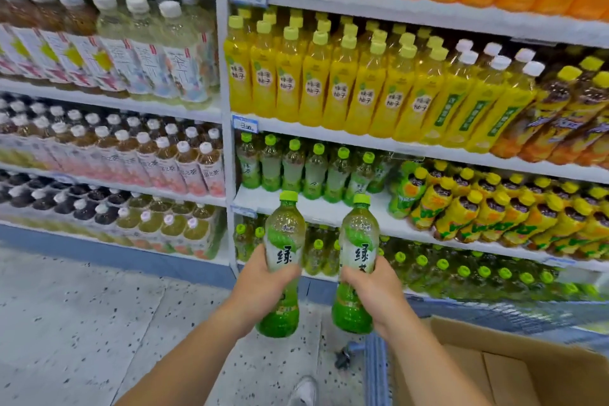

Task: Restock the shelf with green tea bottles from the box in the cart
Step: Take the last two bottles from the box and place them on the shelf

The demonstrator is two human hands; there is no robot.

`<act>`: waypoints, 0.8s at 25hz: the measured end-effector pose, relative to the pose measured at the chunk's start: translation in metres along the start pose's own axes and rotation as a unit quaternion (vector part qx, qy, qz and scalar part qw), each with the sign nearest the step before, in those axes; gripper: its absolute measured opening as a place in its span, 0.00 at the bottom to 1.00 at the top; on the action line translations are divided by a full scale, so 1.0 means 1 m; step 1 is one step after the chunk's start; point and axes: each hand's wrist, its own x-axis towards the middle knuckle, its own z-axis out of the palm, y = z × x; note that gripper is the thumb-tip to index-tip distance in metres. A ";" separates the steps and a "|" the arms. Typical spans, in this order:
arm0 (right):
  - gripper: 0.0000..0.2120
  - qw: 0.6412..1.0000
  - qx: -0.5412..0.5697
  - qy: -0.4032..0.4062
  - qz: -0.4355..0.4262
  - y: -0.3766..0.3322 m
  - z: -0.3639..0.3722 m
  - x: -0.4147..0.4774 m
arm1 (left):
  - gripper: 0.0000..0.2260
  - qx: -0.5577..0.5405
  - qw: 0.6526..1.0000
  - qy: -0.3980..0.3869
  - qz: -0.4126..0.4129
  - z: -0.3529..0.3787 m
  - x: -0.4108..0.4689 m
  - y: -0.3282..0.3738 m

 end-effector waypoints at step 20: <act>0.15 0.987 0.051 0.152 -0.031 -0.025 -0.013 0.171 | 0.15 0.091 0.978 -0.092 0.162 0.056 0.243 0.045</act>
